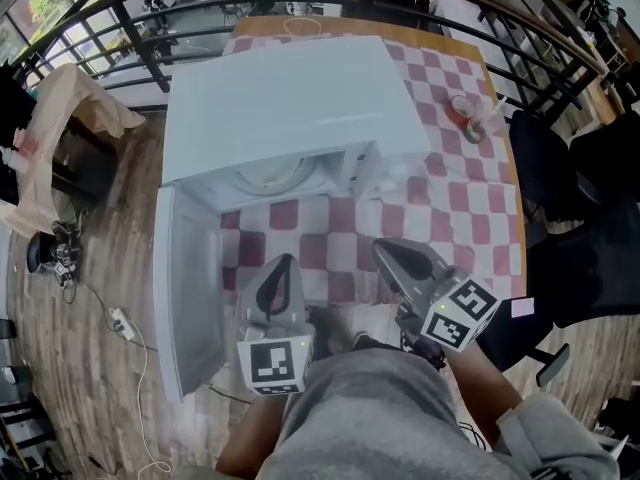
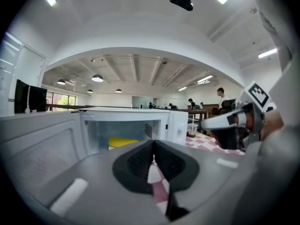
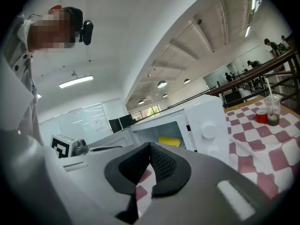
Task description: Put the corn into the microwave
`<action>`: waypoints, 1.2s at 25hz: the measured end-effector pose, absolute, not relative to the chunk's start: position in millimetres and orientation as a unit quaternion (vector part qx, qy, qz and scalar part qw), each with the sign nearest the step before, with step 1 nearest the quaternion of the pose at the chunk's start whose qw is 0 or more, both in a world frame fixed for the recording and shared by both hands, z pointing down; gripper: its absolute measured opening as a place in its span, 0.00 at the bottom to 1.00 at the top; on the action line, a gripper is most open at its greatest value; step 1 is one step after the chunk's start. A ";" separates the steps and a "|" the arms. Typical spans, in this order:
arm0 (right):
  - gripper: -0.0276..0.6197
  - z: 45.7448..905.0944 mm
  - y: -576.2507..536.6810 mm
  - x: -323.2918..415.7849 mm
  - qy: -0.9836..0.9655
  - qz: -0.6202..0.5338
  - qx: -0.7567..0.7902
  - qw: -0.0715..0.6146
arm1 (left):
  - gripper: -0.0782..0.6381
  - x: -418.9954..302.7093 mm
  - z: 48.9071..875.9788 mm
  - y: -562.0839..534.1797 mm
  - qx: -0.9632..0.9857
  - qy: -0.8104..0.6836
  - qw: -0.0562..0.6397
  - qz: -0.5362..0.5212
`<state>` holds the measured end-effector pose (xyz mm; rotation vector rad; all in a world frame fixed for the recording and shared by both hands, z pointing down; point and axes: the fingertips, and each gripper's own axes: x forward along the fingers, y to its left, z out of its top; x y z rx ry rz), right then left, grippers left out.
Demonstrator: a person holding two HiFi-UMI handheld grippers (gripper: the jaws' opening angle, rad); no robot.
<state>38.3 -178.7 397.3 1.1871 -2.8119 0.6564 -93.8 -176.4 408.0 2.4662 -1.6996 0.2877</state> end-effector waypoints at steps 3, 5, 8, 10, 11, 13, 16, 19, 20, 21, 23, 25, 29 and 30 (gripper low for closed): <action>0.04 394.7 -158.9 69.1 -0.901 0.202 0.384 0.023 | 0.12 -77.9 396.4 -146.9 0.813 -0.570 0.076 0.093; 0.04 392.7 -142.6 85.5 -0.902 0.191 0.387 0.032 | 0.12 -65.3 389.6 -126.7 0.810 -0.574 0.083 0.086; 0.04 392.8 -117.1 107.1 -0.903 0.187 0.385 0.033 | 0.12 -39.8 388.9 -100.5 0.808 -0.576 0.081 0.090; 0.04 394.9 -100.5 120.1 -0.903 0.191 0.383 0.034 | 0.12 -24.1 392.9 -84.0 0.807 -0.576 0.090 0.095; 0.04 395.8 -92.4 125.9 -0.903 0.192 0.383 0.035 | 0.12 -17.6 394.1 -75.7 0.806 -0.577 0.093 0.098; 0.04 396.8 -77.8 137.1 -0.905 0.188 0.380 0.038 | 0.12 -4.8 395.3 -59.6 0.805 -0.577 0.094 0.101; 0.04 399.2 -61.4 153.0 -0.909 0.181 0.374 0.039 | 0.12 11.1 398.4 -38.8 0.804 -0.579 0.090 0.106; 0.04 399.9 -51.9 167.4 -0.908 0.183 0.375 0.033 | 0.12 20.4 399.4 -24.9 0.801 -0.581 0.091 0.112; 0.04 399.2 -49.1 170.5 -0.908 0.184 0.374 0.030 | 0.12 22.7 398.0 -21.3 0.801 -0.581 0.090 0.113; 0.04 398.4 -46.6 173.2 -0.909 0.184 0.374 0.029 | 0.12 25.3 396.4 -18.6 0.801 -0.581 0.088 0.114; 0.04 397.1 -43.8 180.4 -0.909 0.181 0.375 0.027 | 0.12 33.0 394.6 -16.5 0.804 -0.577 0.084 0.118; 0.04 396.5 -42.5 189.1 -0.907 0.181 0.379 0.024 | 0.12 42.3 394.2 -16.1 0.807 -0.572 0.079 0.122; 0.04 397.6 -35.5 198.5 -0.905 0.184 0.383 0.019 | 0.12 52.8 391.4 -10.6 0.812 -0.564 0.074 0.129; 0.04 397.8 -33.9 199.7 -0.905 0.184 0.384 0.018 | 0.12 54.6 390.8 -9.2 0.814 -0.561 0.071 0.130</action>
